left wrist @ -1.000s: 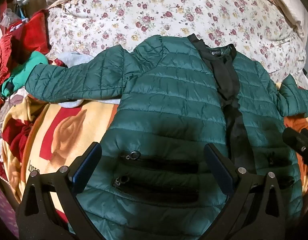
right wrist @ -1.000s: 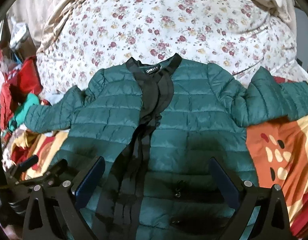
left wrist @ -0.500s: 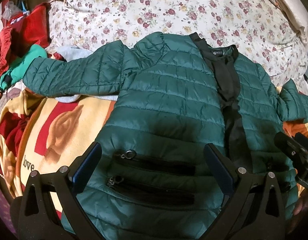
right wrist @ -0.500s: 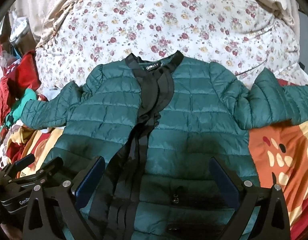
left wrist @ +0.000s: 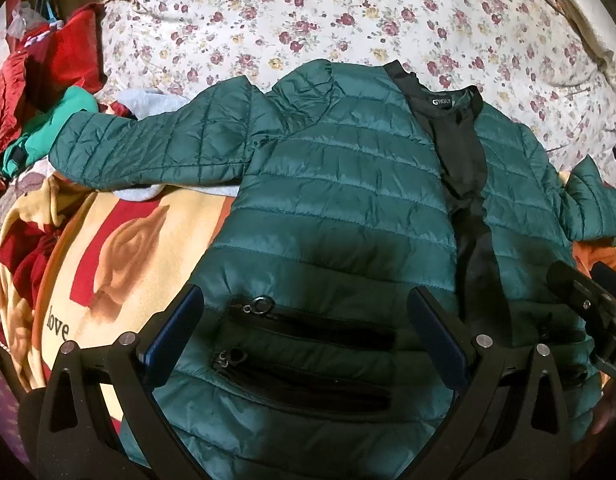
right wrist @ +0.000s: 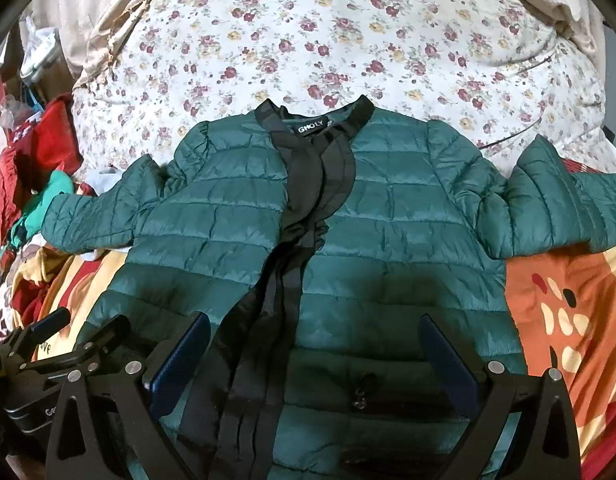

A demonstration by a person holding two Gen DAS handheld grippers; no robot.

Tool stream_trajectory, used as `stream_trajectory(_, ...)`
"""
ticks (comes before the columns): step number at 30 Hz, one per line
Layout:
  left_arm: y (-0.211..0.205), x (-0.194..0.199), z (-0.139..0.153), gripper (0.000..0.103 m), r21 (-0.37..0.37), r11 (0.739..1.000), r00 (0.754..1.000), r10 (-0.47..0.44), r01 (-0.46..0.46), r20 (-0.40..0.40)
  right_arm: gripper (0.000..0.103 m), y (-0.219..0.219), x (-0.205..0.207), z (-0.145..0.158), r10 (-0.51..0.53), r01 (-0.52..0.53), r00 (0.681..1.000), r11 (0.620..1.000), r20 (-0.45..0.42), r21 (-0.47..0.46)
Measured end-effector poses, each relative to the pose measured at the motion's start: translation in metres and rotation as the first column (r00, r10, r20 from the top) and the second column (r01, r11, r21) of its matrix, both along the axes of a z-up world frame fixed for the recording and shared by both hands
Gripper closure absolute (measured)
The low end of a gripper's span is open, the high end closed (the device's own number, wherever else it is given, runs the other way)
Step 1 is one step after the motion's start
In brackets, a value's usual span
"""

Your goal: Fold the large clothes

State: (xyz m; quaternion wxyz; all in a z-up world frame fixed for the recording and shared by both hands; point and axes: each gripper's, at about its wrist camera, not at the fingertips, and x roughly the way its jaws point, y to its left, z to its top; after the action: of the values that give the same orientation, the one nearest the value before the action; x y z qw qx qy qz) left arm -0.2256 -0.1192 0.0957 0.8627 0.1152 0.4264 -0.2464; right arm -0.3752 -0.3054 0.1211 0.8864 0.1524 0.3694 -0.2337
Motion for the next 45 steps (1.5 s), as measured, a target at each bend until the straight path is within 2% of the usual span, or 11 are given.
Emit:
stream_trajectory(11,0.006,0.007,0.003,0.001,-0.033,0.999,1.000,0.019,-0.019,-0.006,0.000,-0.005,0.006,-0.007,-0.011,0.011,0.999,1.000,-0.049,0.000)
stream_trajectory(17,0.006,0.007,0.005,0.001,-0.041,0.999,1.000,0.013,-0.013,0.012,0.000,-0.005,0.007,-0.008,-0.011,0.011,0.999,1.000,-0.044,0.002)
stream_trajectory(28,-0.001,0.016,0.007,0.001,-0.024,0.999,0.998,0.031,-0.030,0.050,0.000,-0.010,0.016,-0.006,-0.009,0.007,0.998,1.000,-0.057,-0.030)
stream_trajectory(35,-0.012,0.021,0.015,0.001,-0.054,0.999,0.995,0.011,-0.006,0.096,0.000,-0.019,0.020,-0.003,-0.034,0.034,0.999,0.999,-0.034,-0.009)
stream_trajectory(45,-0.027,0.034,0.020,0.001,-0.067,0.998,0.994,0.021,-0.014,0.103,0.000,-0.039,0.028,0.006,-0.066,0.066,0.998,0.998,0.007,0.005)
